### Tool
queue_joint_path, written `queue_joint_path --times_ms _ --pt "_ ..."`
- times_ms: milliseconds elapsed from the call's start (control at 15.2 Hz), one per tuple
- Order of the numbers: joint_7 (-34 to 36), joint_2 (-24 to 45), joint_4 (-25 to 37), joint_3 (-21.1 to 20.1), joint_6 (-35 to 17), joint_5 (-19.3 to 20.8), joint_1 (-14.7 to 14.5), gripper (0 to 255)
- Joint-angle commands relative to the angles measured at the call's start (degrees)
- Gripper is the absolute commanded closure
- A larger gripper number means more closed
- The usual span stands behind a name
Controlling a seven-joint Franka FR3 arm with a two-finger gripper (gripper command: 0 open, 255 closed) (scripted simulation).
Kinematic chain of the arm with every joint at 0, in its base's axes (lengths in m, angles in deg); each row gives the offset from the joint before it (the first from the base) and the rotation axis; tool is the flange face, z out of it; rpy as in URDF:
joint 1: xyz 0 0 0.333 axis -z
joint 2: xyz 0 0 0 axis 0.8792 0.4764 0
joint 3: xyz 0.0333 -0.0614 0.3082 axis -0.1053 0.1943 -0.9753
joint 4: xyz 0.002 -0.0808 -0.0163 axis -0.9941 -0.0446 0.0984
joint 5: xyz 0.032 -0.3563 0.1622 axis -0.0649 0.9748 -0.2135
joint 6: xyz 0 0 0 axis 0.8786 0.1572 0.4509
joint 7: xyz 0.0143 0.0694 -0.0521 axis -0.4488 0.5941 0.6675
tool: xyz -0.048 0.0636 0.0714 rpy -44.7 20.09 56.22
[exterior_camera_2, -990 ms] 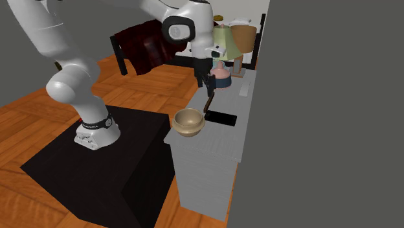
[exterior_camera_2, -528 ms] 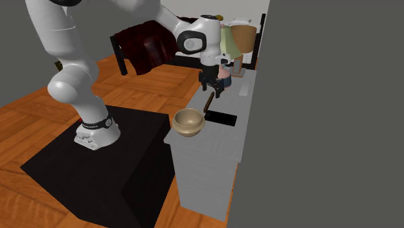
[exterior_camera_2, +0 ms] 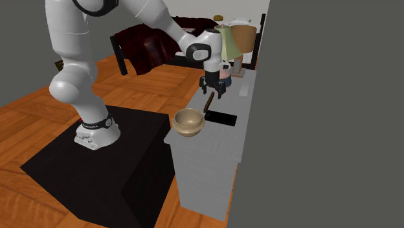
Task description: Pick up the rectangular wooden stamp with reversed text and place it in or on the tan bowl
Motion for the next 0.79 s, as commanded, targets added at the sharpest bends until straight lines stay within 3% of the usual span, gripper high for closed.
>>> queue_joint_path --times_ms 0,396,726 --pt "-1.8 2.8 1.4 -1.0 -1.1 0.7 -0.9 0" --pt "-6.1 9.9 4.6 -3.5 -4.1 3.5 -3.9 0" --pt "-5.6 13.0 4.8 -3.0 -6.9 4.3 -4.5 0"
